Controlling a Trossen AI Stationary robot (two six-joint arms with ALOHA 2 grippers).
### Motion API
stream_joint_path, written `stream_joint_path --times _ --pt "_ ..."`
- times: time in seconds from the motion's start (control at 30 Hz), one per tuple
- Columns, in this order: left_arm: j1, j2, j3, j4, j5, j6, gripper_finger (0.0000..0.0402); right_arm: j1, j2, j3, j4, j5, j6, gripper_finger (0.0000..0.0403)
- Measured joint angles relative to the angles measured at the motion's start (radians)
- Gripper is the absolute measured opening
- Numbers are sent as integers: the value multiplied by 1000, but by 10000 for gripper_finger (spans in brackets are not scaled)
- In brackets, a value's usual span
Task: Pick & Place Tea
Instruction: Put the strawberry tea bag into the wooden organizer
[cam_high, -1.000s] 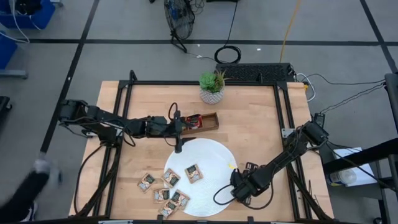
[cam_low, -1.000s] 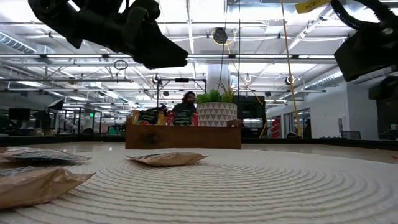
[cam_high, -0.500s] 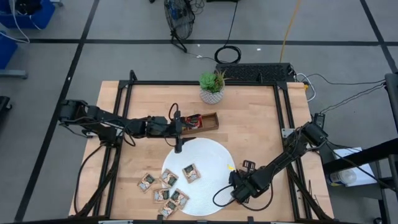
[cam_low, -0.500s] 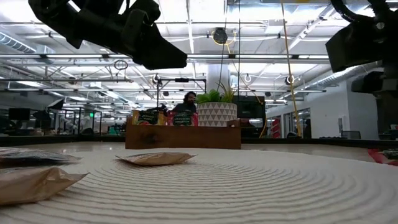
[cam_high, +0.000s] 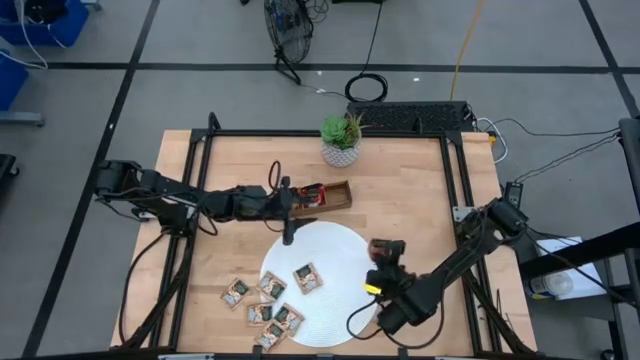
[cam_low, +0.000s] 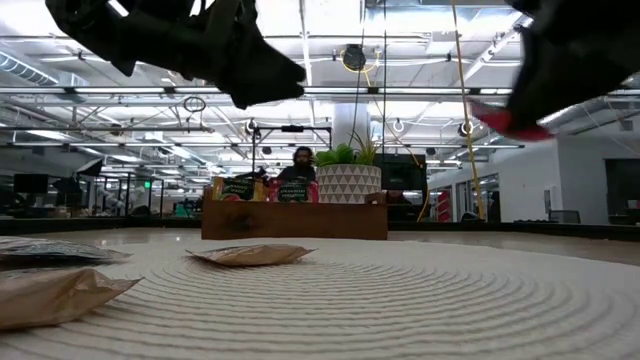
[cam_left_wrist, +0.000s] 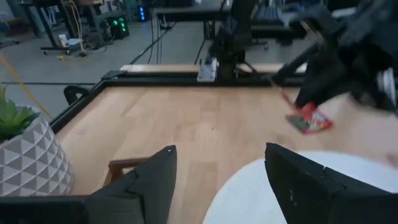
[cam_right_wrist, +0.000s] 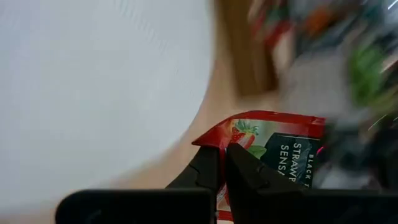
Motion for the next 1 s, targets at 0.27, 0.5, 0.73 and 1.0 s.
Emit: stream_joint_path --times 0.27,0.5,0.73,1.0 --pt "-2 29 0 78 3 -162 237 -118 1 -222 648 377 -625 6" --pt "-1 141 0 253 3 -259 237 -210 1 -360 1283 326 -1148 5" --pt "-1 256 68 293 4 -315 237 -235 1 -392 1537 326 -1396 5" --pt "-2 329 145 270 37 -330 237 -252 0 -394 1554 326 -1423 5"
